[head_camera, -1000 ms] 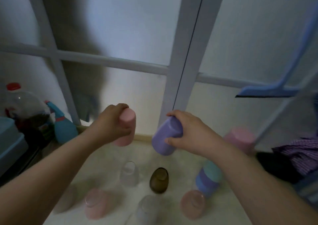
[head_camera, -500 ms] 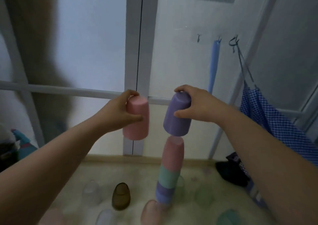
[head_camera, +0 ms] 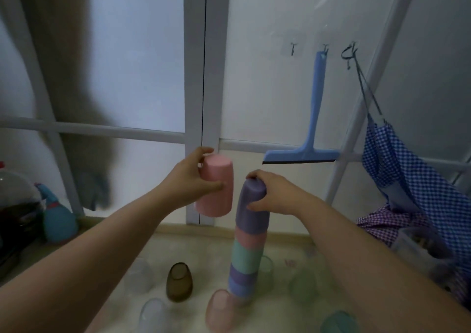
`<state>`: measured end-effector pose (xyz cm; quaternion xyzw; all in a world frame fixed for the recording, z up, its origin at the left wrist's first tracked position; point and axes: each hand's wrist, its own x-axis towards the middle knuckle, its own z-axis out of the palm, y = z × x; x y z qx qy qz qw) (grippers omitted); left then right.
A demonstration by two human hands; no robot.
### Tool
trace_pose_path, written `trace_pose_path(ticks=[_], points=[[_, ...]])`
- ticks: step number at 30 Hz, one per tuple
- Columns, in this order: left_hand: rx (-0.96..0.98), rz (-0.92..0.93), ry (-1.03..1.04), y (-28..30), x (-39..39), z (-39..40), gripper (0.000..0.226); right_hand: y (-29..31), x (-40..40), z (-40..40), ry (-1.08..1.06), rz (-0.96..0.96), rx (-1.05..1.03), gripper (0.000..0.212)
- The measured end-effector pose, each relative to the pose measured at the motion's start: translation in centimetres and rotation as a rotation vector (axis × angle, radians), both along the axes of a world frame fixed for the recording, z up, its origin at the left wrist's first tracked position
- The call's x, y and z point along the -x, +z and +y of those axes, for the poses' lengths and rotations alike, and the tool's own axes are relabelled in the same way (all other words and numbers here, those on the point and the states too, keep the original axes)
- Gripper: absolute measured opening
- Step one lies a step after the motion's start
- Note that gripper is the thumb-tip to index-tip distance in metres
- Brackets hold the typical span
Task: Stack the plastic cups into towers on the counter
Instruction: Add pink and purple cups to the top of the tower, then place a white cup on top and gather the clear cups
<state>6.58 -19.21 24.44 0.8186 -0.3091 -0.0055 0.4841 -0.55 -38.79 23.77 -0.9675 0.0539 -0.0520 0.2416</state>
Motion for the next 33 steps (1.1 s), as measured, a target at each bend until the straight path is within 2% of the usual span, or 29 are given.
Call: trace_pose_path(ticks=[4, 6, 8, 14, 20, 26, 31, 33], points=[[0.049, -0.017, -0.01, 1.4, 0.0, -0.9, 0.061, -0.3, 0.2, -0.1, 0.018, 0.004, -0.039, 0.081], [0.08, -0.026, -0.025, 2.5, 0.1, -1.7, 0.061, -0.2, 0.7, -0.4, -0.002, 0.021, -0.077, 0.096], [0.082, -0.055, -0.036, 3.4, 0.2, -2.7, 0.062, 0.3, 1.4, -1.1, -0.053, 0.004, -0.08, 0.099], [0.104, -0.057, -0.076, 3.9, 0.7, -6.4, 0.062, 1.3, 4.0, -3.0, -0.121, -0.056, -0.034, 0.079], [-0.003, -0.024, -0.114, -0.8, 0.8, -8.5, 0.065, -0.5, 6.3, -4.0, -0.137, -0.008, -0.023, 0.069], [0.049, 0.007, -0.127, -3.3, 0.9, -8.0, 0.076, -2.4, 7.5, -3.4, -0.126, 0.029, -0.014, 0.053], [-0.02, -0.115, -0.034, -4.0, 0.2, -3.6, 0.045, -2.5, 6.7, 0.7, 0.014, 0.019, -0.045, 0.036], [-0.069, -0.163, 0.029, -4.4, -0.3, -1.0, 0.039, -2.7, 5.3, 3.3, 0.078, 0.003, -0.038, 0.037]])
